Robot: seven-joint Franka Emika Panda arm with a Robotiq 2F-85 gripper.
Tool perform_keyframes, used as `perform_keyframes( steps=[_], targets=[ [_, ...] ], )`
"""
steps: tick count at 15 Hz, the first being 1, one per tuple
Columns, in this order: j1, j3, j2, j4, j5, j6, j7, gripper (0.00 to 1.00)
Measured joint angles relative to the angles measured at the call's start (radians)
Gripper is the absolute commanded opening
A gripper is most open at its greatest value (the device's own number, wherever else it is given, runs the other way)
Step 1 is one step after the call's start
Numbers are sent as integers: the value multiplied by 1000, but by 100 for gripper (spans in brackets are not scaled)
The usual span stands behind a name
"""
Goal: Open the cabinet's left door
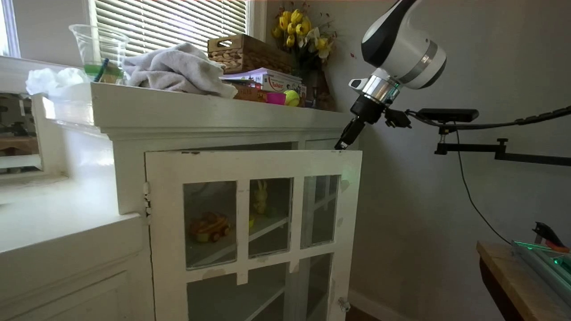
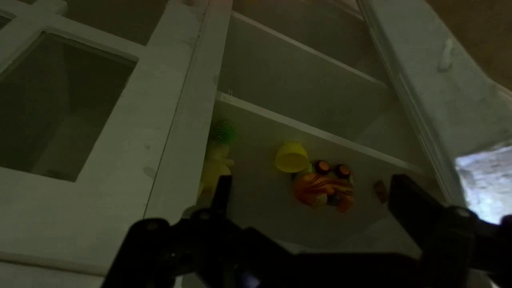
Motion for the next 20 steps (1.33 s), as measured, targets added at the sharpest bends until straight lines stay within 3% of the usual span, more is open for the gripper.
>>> perform_keyframes(
  steps=[11, 20],
  targets=[
    [0, 10, 12, -19, -17, -48, 0, 100],
    [-9, 11, -114, -140, -215, -136, 19, 100]
  ],
)
